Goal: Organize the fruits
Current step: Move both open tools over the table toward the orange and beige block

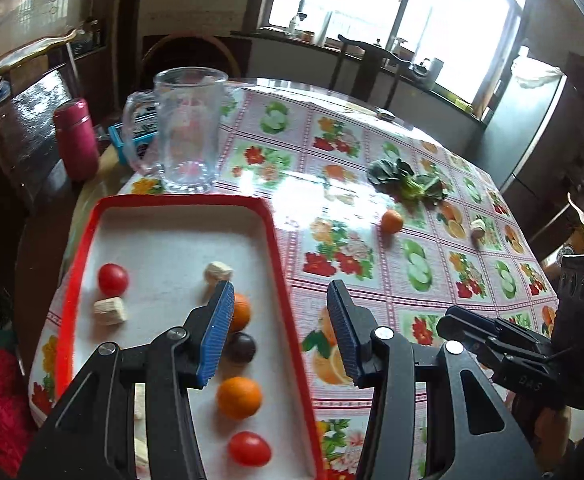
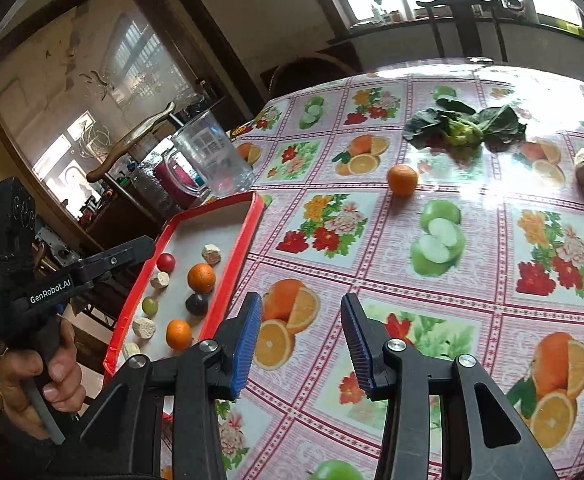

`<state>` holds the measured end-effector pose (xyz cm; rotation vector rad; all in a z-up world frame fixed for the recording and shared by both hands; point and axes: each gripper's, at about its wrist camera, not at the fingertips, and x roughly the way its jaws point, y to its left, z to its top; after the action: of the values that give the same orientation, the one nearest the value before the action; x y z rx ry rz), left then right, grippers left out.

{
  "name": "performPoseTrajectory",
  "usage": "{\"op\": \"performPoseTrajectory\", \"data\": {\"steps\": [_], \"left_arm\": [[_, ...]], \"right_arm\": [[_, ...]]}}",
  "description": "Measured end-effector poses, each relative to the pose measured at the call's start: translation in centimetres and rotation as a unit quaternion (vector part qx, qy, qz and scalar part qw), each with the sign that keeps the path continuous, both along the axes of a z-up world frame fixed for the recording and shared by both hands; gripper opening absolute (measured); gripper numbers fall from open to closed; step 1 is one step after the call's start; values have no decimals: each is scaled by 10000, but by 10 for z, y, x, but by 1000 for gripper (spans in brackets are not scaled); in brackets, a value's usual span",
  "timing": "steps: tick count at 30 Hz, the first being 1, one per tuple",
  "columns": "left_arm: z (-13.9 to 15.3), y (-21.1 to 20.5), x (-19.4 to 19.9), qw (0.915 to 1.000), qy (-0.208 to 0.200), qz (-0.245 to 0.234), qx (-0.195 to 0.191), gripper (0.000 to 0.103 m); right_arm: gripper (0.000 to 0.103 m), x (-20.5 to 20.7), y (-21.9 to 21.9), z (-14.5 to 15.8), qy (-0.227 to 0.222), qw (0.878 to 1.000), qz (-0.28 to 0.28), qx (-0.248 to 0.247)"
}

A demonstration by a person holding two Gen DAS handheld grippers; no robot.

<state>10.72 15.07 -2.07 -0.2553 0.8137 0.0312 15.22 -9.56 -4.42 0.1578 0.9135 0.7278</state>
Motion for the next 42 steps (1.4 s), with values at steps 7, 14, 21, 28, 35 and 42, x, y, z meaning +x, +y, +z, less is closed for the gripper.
{"op": "performPoseTrajectory", "data": {"steps": [7,14,21,28,35,42], "left_arm": [[-1,-32,7,9996,26,-272,15,47],[-11,-53,15,9988,151,-464,36,47],[-20,-73,31,9974,270,-664,68,47],[-29,-94,50,9955,376,-872,77,47],[-38,-115,74,9929,469,-1081,140,47],[-48,-124,105,9919,579,-1129,111,47]], "right_arm": [[43,4,-41,0,-29,9994,-355,-24],[44,11,-69,-11,62,9982,-580,-109],[43,20,-87,-17,89,9968,-771,-186],[43,35,-108,-19,70,9944,-1004,-317],[43,63,-126,-20,23,9914,-1205,-512],[43,97,-145,-28,59,9872,-1411,-736]]}}
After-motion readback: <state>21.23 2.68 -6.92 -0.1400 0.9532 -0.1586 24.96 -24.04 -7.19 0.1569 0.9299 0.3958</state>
